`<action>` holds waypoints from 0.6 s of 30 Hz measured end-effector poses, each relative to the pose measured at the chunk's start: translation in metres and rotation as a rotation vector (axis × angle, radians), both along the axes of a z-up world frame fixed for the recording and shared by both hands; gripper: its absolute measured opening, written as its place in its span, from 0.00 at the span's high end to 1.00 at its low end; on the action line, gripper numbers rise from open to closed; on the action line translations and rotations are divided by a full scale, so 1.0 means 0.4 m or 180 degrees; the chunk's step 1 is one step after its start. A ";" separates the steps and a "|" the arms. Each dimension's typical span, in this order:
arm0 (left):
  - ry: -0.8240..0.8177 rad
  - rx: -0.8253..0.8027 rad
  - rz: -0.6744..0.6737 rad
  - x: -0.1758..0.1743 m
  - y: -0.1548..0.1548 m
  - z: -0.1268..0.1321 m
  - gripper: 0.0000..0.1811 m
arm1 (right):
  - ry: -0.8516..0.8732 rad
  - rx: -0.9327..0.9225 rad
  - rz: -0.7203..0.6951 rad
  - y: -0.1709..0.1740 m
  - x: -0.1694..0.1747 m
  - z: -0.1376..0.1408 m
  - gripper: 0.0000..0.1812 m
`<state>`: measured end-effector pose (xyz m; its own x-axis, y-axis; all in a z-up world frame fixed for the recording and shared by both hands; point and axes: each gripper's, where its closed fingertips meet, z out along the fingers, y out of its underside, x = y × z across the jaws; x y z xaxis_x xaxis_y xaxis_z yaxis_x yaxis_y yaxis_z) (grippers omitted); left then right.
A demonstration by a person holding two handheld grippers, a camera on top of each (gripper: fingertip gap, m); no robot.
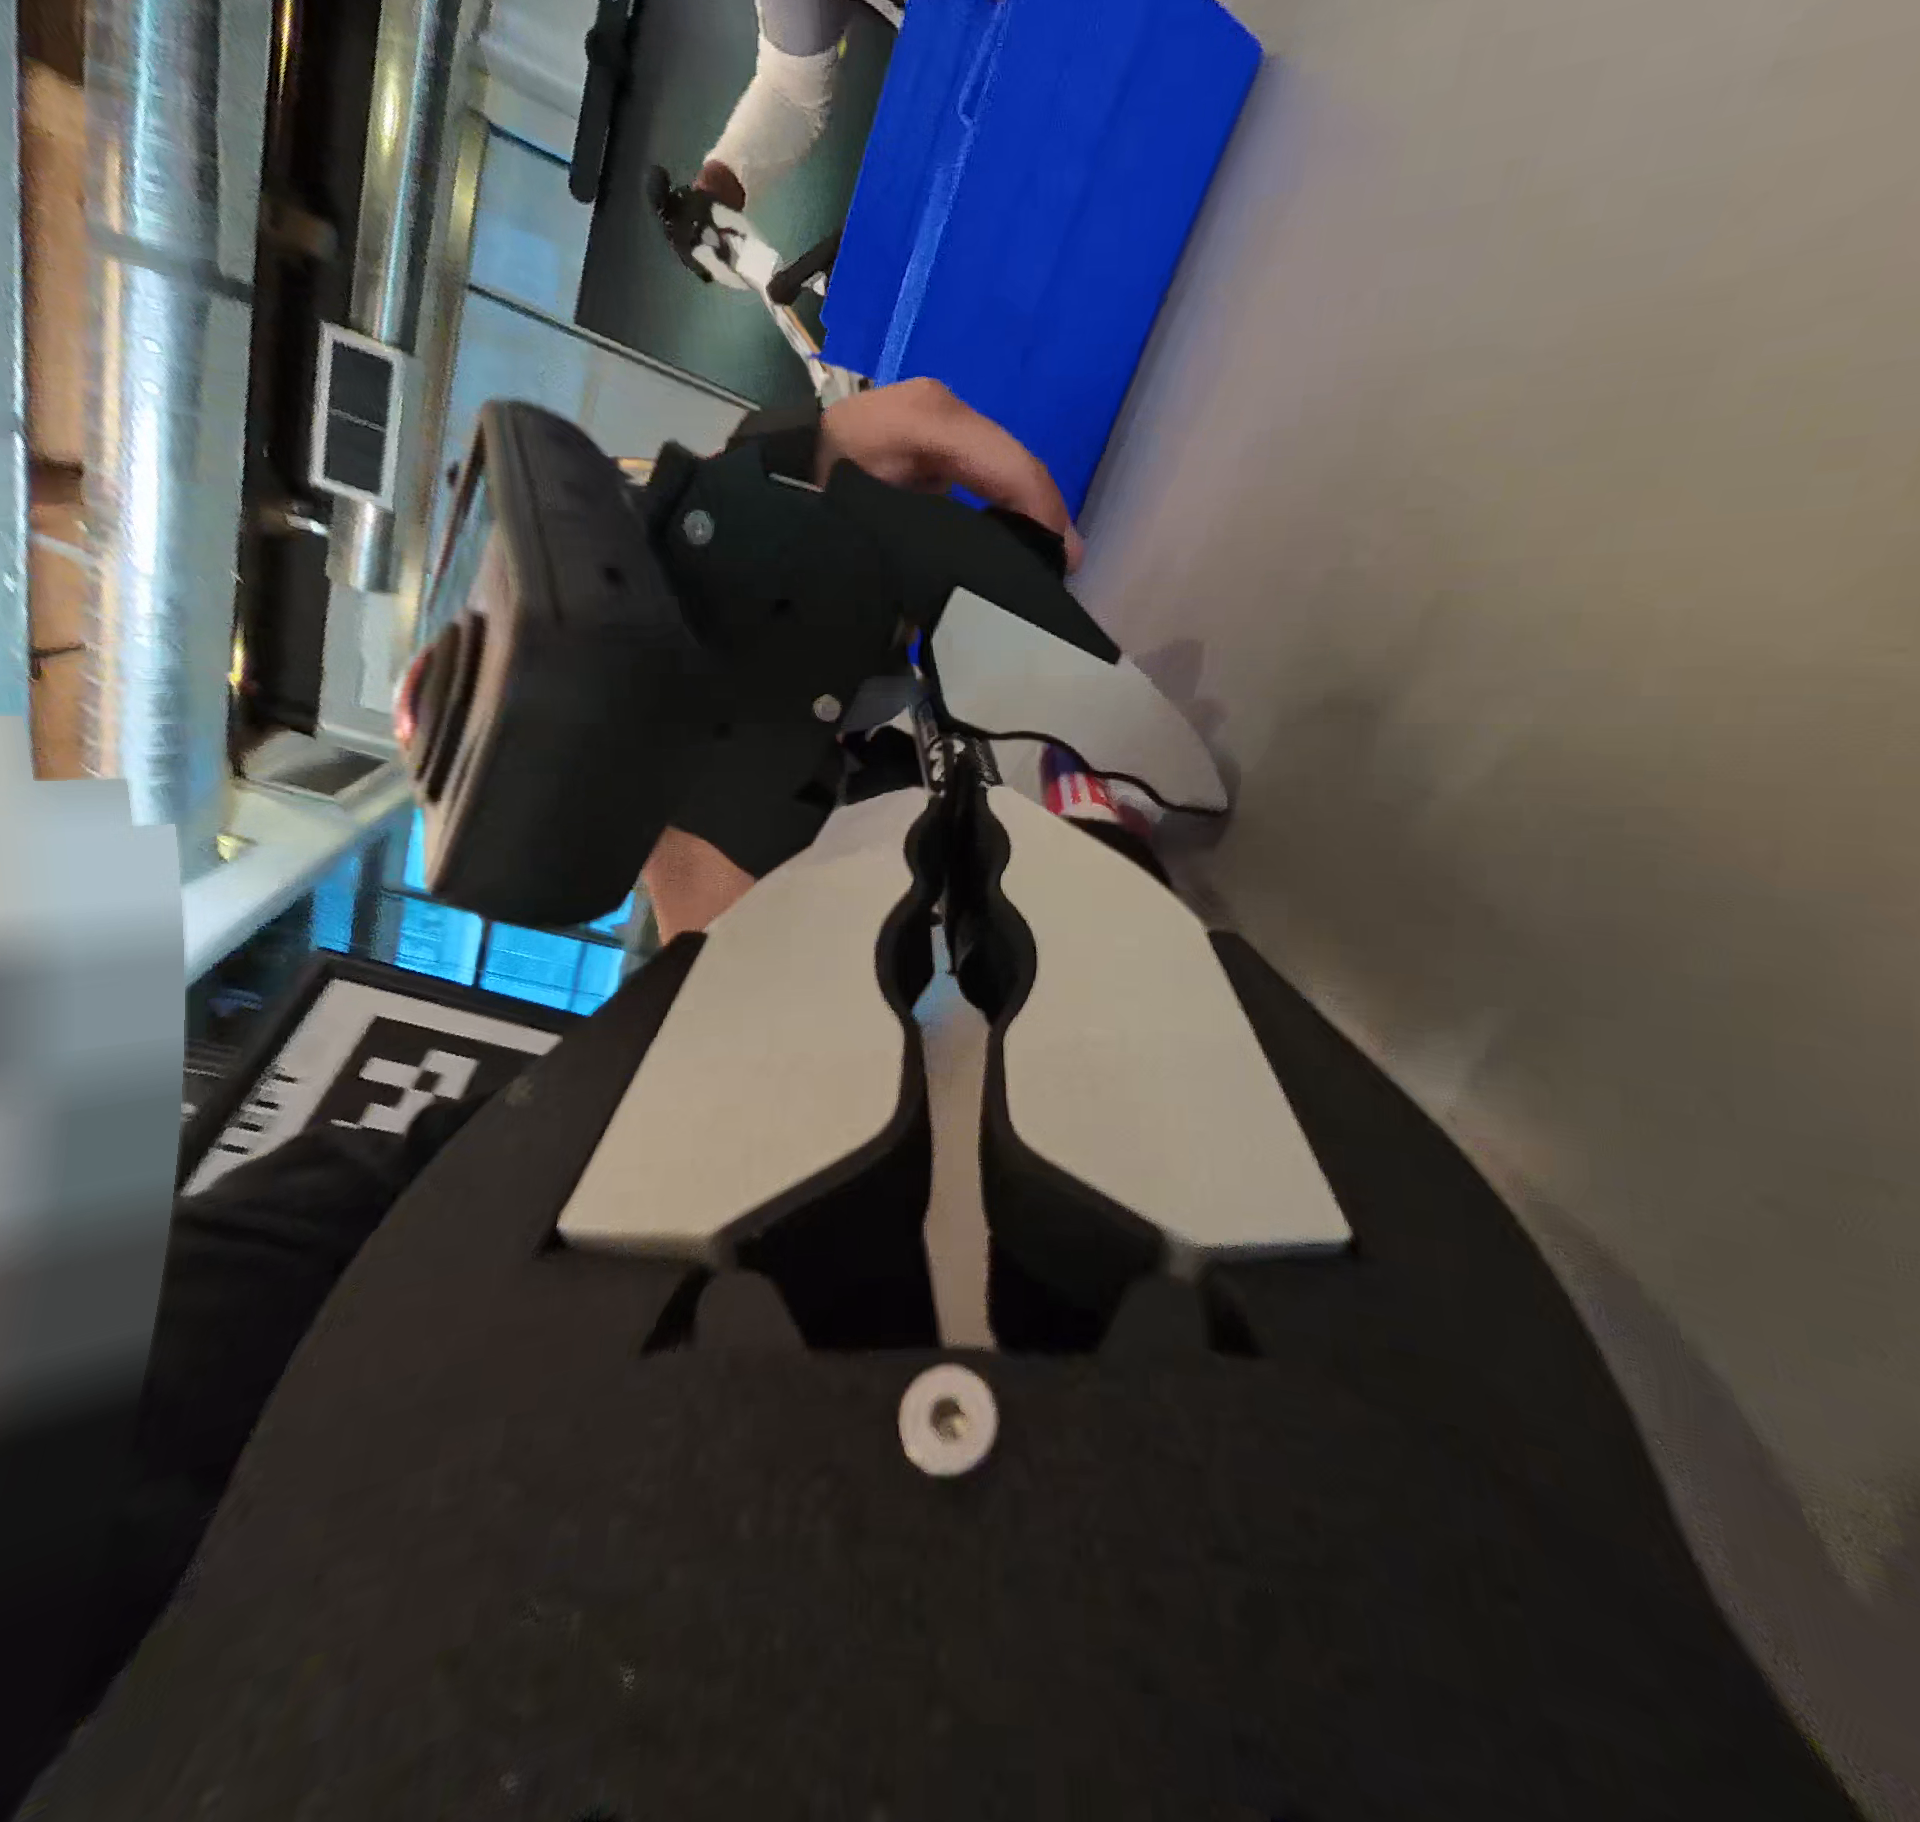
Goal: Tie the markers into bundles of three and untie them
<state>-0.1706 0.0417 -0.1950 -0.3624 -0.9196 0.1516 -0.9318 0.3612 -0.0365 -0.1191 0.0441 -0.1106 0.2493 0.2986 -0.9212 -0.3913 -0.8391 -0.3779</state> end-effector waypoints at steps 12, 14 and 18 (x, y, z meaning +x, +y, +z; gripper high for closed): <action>0.0066 0.0316 -0.0092 0.037 -0.011 -0.005 0.83 | 0.0647 -0.1672 0.0182 -0.030 0.046 -0.056 0.98; 0.0096 0.0324 -0.0113 0.036 -0.015 -0.005 0.86 | 0.0622 -0.1653 0.0249 -0.029 0.049 -0.052 0.98; 0.0063 0.0373 -0.0125 0.045 -0.013 -0.006 0.89 | 0.0654 -0.1471 0.0263 -0.017 0.056 -0.042 0.94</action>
<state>-0.1528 0.0365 -0.1974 -0.3965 -0.9166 0.0515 -0.9169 0.3982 0.0263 -0.0968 0.0373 -0.1273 0.0418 -0.1404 -0.9892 -0.3438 -0.9316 0.1177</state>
